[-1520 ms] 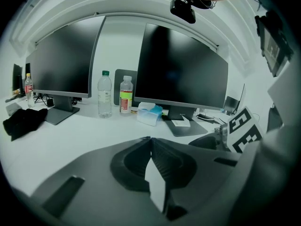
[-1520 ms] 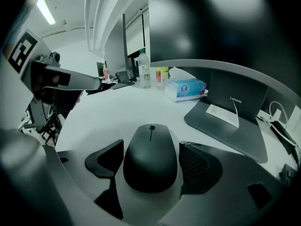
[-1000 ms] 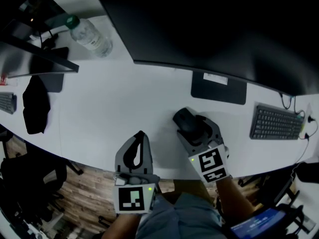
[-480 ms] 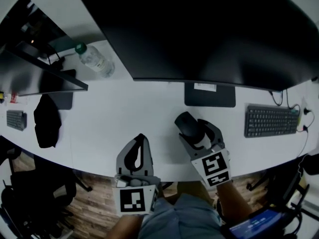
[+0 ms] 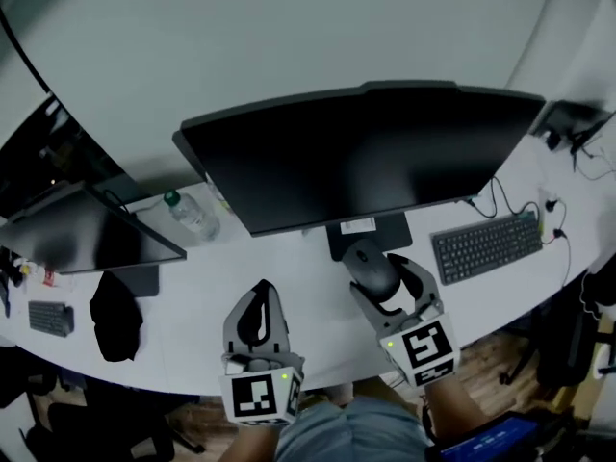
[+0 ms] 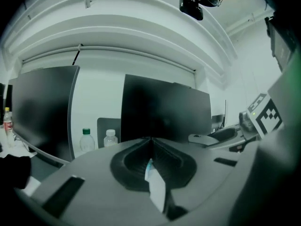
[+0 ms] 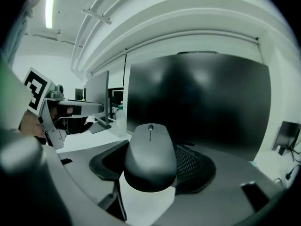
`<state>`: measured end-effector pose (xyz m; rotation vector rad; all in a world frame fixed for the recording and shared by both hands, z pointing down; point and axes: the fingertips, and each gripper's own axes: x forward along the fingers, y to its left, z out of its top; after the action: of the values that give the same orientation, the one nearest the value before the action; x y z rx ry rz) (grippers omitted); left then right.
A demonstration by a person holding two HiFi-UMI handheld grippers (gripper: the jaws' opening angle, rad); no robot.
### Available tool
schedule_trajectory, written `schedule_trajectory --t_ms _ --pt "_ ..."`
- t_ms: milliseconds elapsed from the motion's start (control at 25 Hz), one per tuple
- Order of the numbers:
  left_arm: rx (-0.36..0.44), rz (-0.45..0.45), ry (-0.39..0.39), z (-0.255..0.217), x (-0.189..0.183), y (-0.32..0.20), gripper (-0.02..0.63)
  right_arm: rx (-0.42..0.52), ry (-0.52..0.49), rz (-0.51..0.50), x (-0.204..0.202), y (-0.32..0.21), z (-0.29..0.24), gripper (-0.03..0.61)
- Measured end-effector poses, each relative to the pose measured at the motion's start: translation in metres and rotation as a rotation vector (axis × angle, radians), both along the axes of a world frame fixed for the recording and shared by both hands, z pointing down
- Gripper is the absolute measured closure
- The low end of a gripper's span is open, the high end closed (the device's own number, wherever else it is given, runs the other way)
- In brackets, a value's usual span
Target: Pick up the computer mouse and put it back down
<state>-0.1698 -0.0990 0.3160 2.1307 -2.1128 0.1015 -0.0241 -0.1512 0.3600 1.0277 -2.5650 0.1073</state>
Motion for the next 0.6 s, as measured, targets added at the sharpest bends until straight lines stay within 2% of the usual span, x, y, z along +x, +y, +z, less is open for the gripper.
schedule_trajectory --t_ms 280,600 --pt "0.110 0.143 -0.004 -0.033 0.033 -0.012 0.606 0.137 -0.023 0.140 0.037 0.001 -0.054 0.278" --pt "0.133 0.236 0.011 -0.043 0.058 -0.020 0.606 0.200 0.006 0.229 0.068 0.003 -0.077 0.278"
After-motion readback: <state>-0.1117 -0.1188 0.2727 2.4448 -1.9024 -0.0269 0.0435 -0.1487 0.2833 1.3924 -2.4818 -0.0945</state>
